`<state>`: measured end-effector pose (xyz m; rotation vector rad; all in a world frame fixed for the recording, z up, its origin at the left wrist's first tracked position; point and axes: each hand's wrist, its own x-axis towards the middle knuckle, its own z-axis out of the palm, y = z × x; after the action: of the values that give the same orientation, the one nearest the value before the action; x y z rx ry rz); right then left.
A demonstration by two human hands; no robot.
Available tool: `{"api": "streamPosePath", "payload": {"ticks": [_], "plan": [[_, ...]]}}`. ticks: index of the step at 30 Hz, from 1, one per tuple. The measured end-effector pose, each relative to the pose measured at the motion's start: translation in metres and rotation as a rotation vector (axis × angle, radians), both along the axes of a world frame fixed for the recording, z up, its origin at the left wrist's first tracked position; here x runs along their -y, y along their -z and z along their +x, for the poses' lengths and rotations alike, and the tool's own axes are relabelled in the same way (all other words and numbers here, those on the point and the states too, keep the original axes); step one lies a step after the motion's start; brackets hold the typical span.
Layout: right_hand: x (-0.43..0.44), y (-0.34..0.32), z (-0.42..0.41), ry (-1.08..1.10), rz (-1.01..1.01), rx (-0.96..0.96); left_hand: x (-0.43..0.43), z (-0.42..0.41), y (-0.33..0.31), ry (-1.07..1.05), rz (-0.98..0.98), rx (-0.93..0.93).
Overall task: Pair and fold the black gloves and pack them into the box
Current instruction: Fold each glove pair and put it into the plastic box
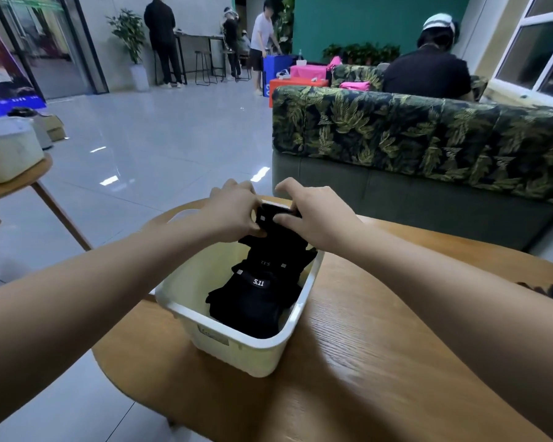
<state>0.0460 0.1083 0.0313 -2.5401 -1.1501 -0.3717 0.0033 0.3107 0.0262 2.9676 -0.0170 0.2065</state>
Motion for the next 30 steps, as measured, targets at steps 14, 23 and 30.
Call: {"api": "streamPosePath", "payload": {"ticks": [14,23,30], "plan": [[0.004,-0.013,-0.012,0.001,0.036,-0.31,-0.01,-0.005,-0.017,-0.015,-0.041,-0.191],[-0.007,-0.001,-0.011,0.167,-0.069,-0.191,-0.012,-0.008,-0.019,-0.01,-0.085,-0.289],[-0.013,0.006,-0.012,0.137,-0.269,0.187,0.003,-0.023,0.009,0.205,0.112,0.232]]}}
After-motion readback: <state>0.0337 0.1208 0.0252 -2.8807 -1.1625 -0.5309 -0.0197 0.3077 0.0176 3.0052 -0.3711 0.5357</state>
